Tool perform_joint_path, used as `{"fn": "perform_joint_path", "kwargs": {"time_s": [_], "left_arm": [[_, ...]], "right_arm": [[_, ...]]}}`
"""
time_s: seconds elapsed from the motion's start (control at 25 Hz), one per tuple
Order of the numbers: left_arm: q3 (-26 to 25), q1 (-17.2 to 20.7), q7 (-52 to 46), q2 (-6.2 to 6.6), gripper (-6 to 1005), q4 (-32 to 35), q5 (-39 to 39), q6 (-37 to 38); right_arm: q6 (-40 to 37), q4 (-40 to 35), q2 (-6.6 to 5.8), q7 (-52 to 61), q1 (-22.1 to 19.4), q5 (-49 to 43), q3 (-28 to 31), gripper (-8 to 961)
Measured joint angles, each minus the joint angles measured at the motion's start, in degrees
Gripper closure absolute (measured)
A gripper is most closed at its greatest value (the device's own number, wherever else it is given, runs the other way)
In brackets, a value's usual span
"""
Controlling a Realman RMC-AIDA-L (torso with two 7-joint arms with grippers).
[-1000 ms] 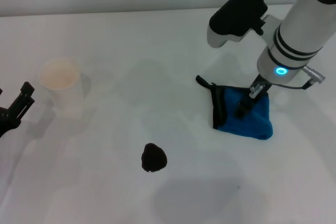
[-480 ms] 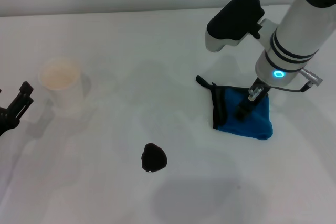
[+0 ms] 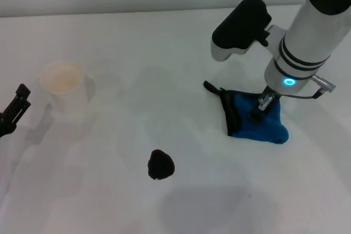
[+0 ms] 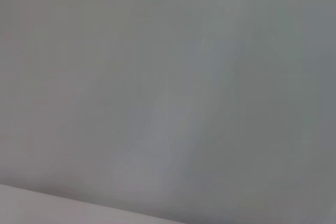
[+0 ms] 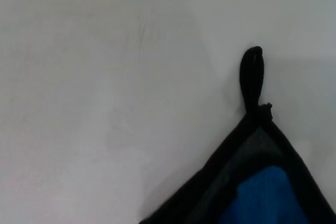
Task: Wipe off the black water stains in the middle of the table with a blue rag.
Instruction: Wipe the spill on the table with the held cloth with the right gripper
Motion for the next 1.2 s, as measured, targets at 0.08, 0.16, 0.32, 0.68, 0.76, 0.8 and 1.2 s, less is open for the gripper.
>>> {"fn": "perform_joint_path", "kwargs": {"time_s": [0.08,0.16,0.32,0.68,0.76,0.8,1.2], "left_arm": [[0.01,0.0,0.0,-0.01,112,0.01,0.0,-0.01],[0.01,-0.02,0.0,-0.01,112,0.02,0.0,-0.03],[-0.12,-0.07,0.0,-0.03,111,0.02,-0.12,-0.04],[-0.41,-0.09,-0.06,-0.1,111,0.01,-0.41,-0.04],[-0.43,-0.09,-0.12,-0.1,111,0.01,-0.43,-0.04],[-0.43,-0.1,-0.14,-0.1,111,0.01,-0.44,-0.04],[-0.24,-0.37,-0.31,-0.09,112,0.01,-0.21,-0.03]], "right_arm": [[0.04,-0.02,0.0,0.0,0.12,0.21,-0.01,692],[0.14,-0.31,-0.01,-0.09,0.18,0.47,-0.02,770],[0.34,-1.47,0.04,-0.82,0.16,2.46,-0.02,843],[-0.67,-1.72,0.14,-8.05,-0.06,17.19,-1.06,867],[-1.5,-1.74,0.16,-9.45,-0.14,20.98,-2.31,868],[-1.89,-1.74,0.17,-10.12,-0.21,22.65,-2.81,868],[-7.11,0.0,0.18,-17.81,-2.73,38.2,-7.44,870]]}}
